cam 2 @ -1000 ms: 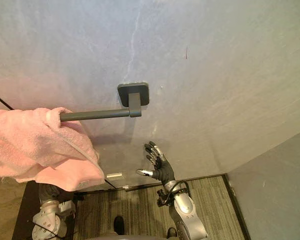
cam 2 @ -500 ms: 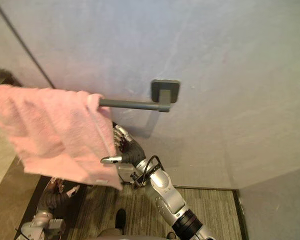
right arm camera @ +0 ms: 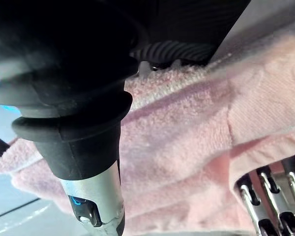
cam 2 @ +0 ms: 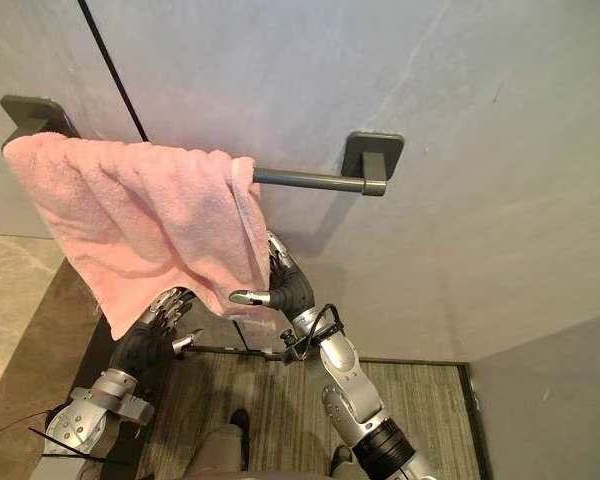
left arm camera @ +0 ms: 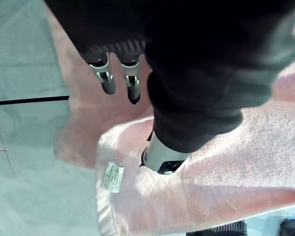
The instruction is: Organize washtable
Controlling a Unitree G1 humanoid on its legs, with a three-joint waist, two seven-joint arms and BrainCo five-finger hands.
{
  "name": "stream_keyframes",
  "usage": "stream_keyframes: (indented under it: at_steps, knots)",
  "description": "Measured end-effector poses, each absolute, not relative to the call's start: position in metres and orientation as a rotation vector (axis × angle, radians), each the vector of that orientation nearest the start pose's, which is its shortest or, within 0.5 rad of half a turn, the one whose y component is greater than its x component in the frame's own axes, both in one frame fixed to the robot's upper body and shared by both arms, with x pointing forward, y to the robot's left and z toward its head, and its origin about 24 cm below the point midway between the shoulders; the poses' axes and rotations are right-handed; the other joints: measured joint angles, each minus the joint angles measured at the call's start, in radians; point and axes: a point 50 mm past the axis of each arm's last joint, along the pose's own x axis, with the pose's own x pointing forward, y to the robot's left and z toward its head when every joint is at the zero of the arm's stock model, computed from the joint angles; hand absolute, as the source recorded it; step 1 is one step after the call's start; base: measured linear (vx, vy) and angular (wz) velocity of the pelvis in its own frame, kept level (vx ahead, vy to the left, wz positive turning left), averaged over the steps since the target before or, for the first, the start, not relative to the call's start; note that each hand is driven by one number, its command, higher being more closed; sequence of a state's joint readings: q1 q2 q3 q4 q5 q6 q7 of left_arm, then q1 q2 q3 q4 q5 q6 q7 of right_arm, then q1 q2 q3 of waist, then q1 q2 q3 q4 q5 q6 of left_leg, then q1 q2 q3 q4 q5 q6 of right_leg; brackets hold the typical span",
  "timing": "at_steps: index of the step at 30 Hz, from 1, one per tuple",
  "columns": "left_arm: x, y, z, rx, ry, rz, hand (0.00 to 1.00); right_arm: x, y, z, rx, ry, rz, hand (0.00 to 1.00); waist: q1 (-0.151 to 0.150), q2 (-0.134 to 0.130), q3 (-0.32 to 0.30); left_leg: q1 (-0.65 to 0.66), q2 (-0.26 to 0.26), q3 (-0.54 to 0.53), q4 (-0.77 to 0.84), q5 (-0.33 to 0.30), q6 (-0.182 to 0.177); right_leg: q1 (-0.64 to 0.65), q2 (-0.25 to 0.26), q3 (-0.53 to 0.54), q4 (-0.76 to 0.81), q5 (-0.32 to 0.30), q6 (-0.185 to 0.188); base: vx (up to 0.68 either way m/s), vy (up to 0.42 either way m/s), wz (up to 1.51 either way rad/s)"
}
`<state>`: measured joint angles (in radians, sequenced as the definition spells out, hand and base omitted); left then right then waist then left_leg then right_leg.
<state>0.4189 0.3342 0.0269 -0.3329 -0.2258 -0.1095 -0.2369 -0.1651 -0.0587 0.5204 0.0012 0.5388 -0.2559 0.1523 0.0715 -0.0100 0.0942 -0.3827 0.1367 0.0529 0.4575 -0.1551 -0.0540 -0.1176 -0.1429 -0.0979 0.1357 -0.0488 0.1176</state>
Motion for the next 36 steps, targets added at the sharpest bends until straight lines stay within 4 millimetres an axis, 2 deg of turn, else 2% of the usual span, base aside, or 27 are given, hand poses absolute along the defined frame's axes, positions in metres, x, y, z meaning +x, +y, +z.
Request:
stream_keyframes:
  at_steps: [2, 4, 5, 6, 8, 9, 10, 12, 13, 15, 17, 19, 24, 25, 27, 29, 31, 34, 36]
  knots:
    - [0.171, 0.204, 0.057, 0.123, -0.024, -0.219, 0.0, 0.248, -0.026, 0.107, 0.466, -0.306, 0.705, 0.0, -0.001, 0.008, 0.018, -0.01, 0.007, 0.043, 0.035, -0.023, 0.017, -0.023, 0.001, 0.036, 0.0, 0.026, 0.004, -0.12, 0.172, -0.75]
    - [0.175, 0.203, 0.061, 0.127, -0.045, -0.221, 0.0, 0.253, -0.022, 0.118, 0.428, -0.352, 0.725, 0.0, -0.002, 0.016, 0.038, -0.006, 0.023, 0.089, 0.056, -0.052, 0.039, -0.043, 0.0, 0.051, 0.003, 0.082, -0.022, -0.17, 0.163, -0.61]
    - [0.175, 0.203, 0.063, 0.129, -0.053, -0.22, 0.0, 0.254, -0.022, 0.119, 0.417, -0.358, 0.724, 0.0, 0.0, 0.022, 0.042, -0.002, 0.025, 0.096, 0.047, -0.051, 0.041, -0.048, 0.002, 0.053, 0.002, 0.093, -0.031, -0.18, 0.158, -0.44]
    - [0.176, 0.203, 0.065, 0.131, -0.064, -0.217, 0.0, 0.255, -0.023, 0.12, 0.407, -0.362, 0.719, 0.0, -0.002, 0.032, 0.048, 0.011, 0.037, 0.114, 0.029, -0.045, 0.049, -0.049, 0.005, 0.044, 0.043, 0.075, -0.042, -0.12, 0.117, -0.23]
    - [0.174, 0.203, 0.065, 0.129, -0.064, -0.209, 0.0, 0.257, -0.026, 0.12, 0.39, -0.366, 0.7, 0.0, 0.007, 0.025, 0.044, 0.05, 0.036, 0.127, -0.024, -0.026, 0.048, -0.008, 0.027, 0.027, 0.103, 0.013, -0.037, -0.06, 0.073, -0.05]
    - [0.173, 0.203, 0.066, 0.13, -0.064, -0.208, 0.0, 0.258, -0.027, 0.12, 0.385, -0.37, 0.696, 0.0, 0.014, 0.022, 0.041, 0.06, 0.033, 0.129, -0.043, -0.019, 0.041, 0.008, 0.034, 0.018, 0.1, 0.005, -0.039, -0.04, 0.036, -0.01]
    - [0.17, 0.203, 0.07, 0.136, -0.078, -0.208, 0.0, 0.259, -0.028, 0.12, 0.377, -0.373, 0.692, 0.0, 0.031, 0.004, 0.031, 0.069, 0.017, 0.132, -0.09, -0.01, 0.026, 0.029, 0.043, 0.012, 0.055, -0.007, -0.039, 0.0, 0.0, 0.0]
    - [0.164, 0.201, 0.077, 0.13, -0.101, -0.211, 0.0, 0.262, -0.028, 0.122, 0.367, -0.381, 0.69, 0.0, 0.055, -0.039, 0.004, 0.053, -0.014, 0.14, -0.149, 0.026, 0.009, 0.049, 0.055, 0.013, -0.051, -0.037, -0.075, 0.03, -0.08, -0.04]
    - [0.164, 0.199, 0.076, 0.119, -0.101, -0.209, 0.0, 0.263, -0.028, 0.123, 0.363, -0.383, 0.69, 0.0, 0.057, -0.042, 0.002, 0.051, -0.015, 0.138, -0.153, 0.041, 0.009, 0.056, 0.055, 0.015, -0.074, -0.04, -0.06, 0.04, -0.124, -0.02]
    - [0.16, 0.195, 0.071, 0.074, -0.087, -0.197, 0.0, 0.266, -0.029, 0.117, 0.351, -0.357, 0.68, 0.0, 0.054, -0.032, 0.003, 0.07, -0.016, 0.119, -0.198, 0.098, 0.003, 0.068, 0.064, 0.013, -0.085, -0.033, -0.056, 0.04, -0.112, 0.0]
    - [0.157, 0.193, 0.068, 0.06, -0.077, -0.197, 0.0, 0.267, -0.032, 0.116, 0.345, -0.353, 0.67, 0.0, 0.051, -0.037, 0.002, 0.08, -0.014, 0.102, -0.209, 0.116, 0.0, 0.081, 0.076, 0.004, -0.088, -0.026, -0.056, 0.07, -0.098, 0.1]
    - [0.158, 0.19, 0.071, 0.052, -0.092, -0.192, 0.0, 0.271, -0.041, 0.118, 0.351, -0.363, 0.637, 0.0, 0.05, -0.043, -0.002, 0.086, -0.009, 0.058, -0.228, 0.133, -0.017, 0.097, 0.095, -0.025, -0.089, -0.025, -0.058, 0.08, -0.128, 0.42]
    - [0.153, 0.195, 0.068, 0.13, -0.067, -0.162, 0.0, 0.275, -0.052, 0.117, 0.369, -0.365, 0.584, 0.0, 0.058, -0.053, -0.009, 0.142, -0.019, -0.024, -0.371, 0.217, -0.032, 0.128, 0.115, -0.068, -0.083, -0.022, -0.064, 0.05, -0.081, 0.59]
    - [0.151, 0.201, 0.061, 0.145, -0.031, -0.131, 0.0, 0.275, -0.056, 0.116, 0.373, -0.367, 0.567, 0.0, 0.066, -0.054, -0.01, 0.167, -0.026, -0.047, -0.437, 0.254, -0.034, 0.131, 0.117, -0.07, -0.074, -0.032, -0.081, 0.02, -0.054, 0.5]
    - [0.149, 0.209, 0.046, 0.149, 0.039, -0.102, 0.0, 0.276, -0.062, 0.115, 0.381, -0.365, 0.541, 0.0, 0.071, -0.051, -0.012, 0.187, -0.034, -0.073, -0.495, 0.287, -0.035, 0.132, 0.116, -0.075, -0.062, -0.049, -0.103, 0.0, -0.041, 0.52]
    - [0.141, 0.219, 0.025, 0.143, 0.142, -0.078, 0.0, 0.277, -0.067, 0.114, 0.401, -0.363, 0.521, 0.0, 0.073, -0.049, -0.013, 0.206, -0.038, -0.092, -0.552, 0.318, -0.037, 0.13, 0.115, -0.095, -0.048, -0.071, -0.102, -0.03, -0.046, 0.42]
    - [0.128, 0.232, -0.007, 0.125, 0.312, -0.048, 0.0, 0.278, -0.073, 0.112, 0.408, -0.359, 0.493, 0.0, 0.077, -0.048, -0.013, 0.208, -0.054, -0.11, -0.554, 0.321, -0.039, 0.133, 0.102, -0.098, -0.026, -0.11, -0.102, -0.04, -0.035, 0.29]
    - [0.114, 0.241, -0.031, 0.127, 0.439, -0.03, 0.0, 0.276, -0.077, 0.108, 0.409, -0.348, 0.479, 0.0, 0.078, -0.043, -0.014, 0.208, -0.064, -0.131, -0.559, 0.33, -0.037, 0.134, 0.096, -0.115, -0.015, -0.139, -0.098, -0.06, -0.036, 0.26]
    - [0.098, 0.244, -0.056, 0.105, 0.573, -0.03, 0.0, 0.274, -0.079, 0.104, 0.401, -0.336, 0.473, 0.0, 0.076, -0.022, -0.027, 0.206, -0.064, -0.135, -0.559, 0.329, -0.036, 0.135, 0.097, -0.124, -0.009, -0.151, -0.094, -0.08, -0.032, 0.18]
